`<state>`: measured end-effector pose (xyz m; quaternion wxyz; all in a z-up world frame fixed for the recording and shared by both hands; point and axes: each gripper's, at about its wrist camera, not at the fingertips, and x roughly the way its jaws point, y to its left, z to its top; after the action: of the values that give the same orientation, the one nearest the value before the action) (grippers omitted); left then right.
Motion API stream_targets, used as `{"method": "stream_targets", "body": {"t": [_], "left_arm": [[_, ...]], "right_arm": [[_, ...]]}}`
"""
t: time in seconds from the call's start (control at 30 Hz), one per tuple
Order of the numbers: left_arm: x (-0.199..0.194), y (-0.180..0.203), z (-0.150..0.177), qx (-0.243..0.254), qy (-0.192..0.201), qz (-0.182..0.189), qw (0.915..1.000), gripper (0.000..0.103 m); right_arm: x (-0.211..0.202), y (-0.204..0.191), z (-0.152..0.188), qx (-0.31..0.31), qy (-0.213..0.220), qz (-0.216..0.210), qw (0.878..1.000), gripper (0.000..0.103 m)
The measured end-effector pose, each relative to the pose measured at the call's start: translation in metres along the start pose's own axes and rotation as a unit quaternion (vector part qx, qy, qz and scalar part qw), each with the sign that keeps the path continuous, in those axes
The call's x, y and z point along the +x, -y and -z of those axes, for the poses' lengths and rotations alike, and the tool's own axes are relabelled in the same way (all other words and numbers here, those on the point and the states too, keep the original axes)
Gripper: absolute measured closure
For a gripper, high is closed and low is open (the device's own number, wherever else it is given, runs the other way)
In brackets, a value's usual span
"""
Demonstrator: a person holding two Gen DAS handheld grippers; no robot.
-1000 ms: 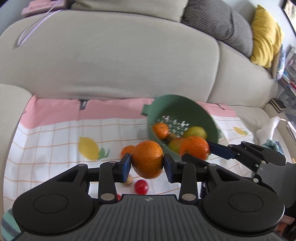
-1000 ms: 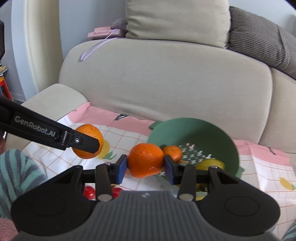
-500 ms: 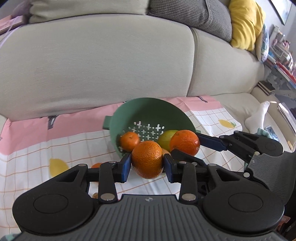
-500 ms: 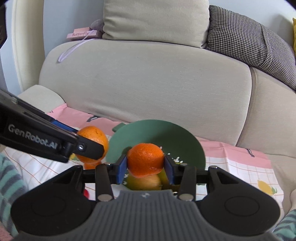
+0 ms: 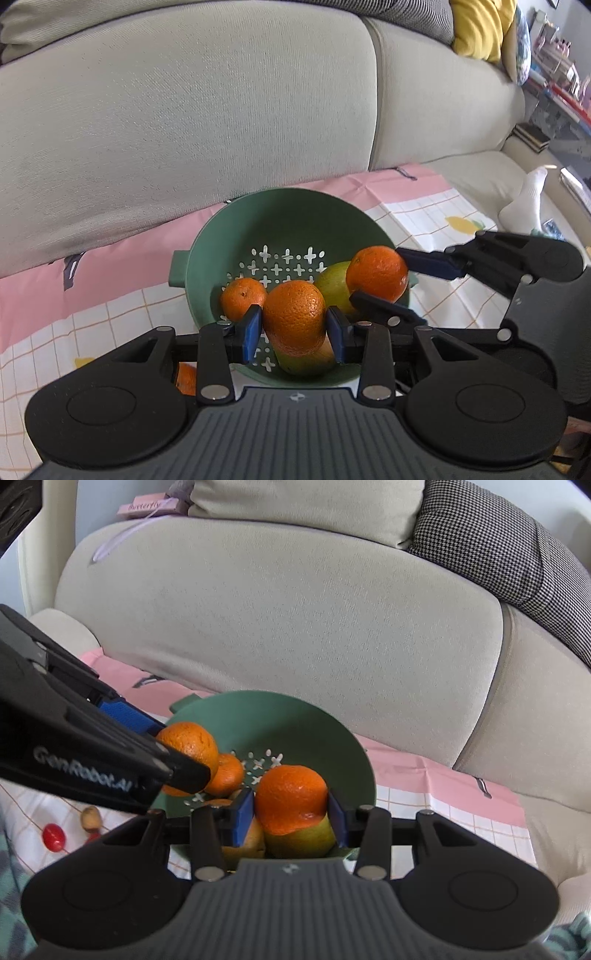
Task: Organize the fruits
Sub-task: 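Carry both mandarins over the green colander and lower them inside, then open both tools to release the mandarins and lift away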
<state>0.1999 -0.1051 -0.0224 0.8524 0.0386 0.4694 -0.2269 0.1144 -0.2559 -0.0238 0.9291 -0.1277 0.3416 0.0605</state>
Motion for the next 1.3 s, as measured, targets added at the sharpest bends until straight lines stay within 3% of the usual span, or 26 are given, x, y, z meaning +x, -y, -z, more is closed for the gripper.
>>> {"method": "stream_targets", "body": {"t": [0.37,0.77,1.07,1.3], "left_arm": [[0.038,-0.01,-0.013,-0.003,-0.023,0.007,0.9997,0.061],[0.073,-0.015,-0.02,0.013,-0.06,-0.02,0.9979,0.061],[0.076,-0.021,-0.019,-0.001,-0.061,-0.011,0.9981,0.059],[0.075,-0.028,-0.014,-0.023,-0.055,-0.005,0.9982,0.051]], "right_arm": [[0.028,0.008,-0.004,-0.024,-0.024,0.017,0.999,0.062],[0.035,0.011,-0.002,-0.032,-0.029,0.024,0.999,0.062],[0.032,0.005,-0.003,-0.035,-0.03,0.026,0.999,0.062],[0.036,0.009,-0.004,-0.034,-0.033,0.026,0.999,0.062]]}}
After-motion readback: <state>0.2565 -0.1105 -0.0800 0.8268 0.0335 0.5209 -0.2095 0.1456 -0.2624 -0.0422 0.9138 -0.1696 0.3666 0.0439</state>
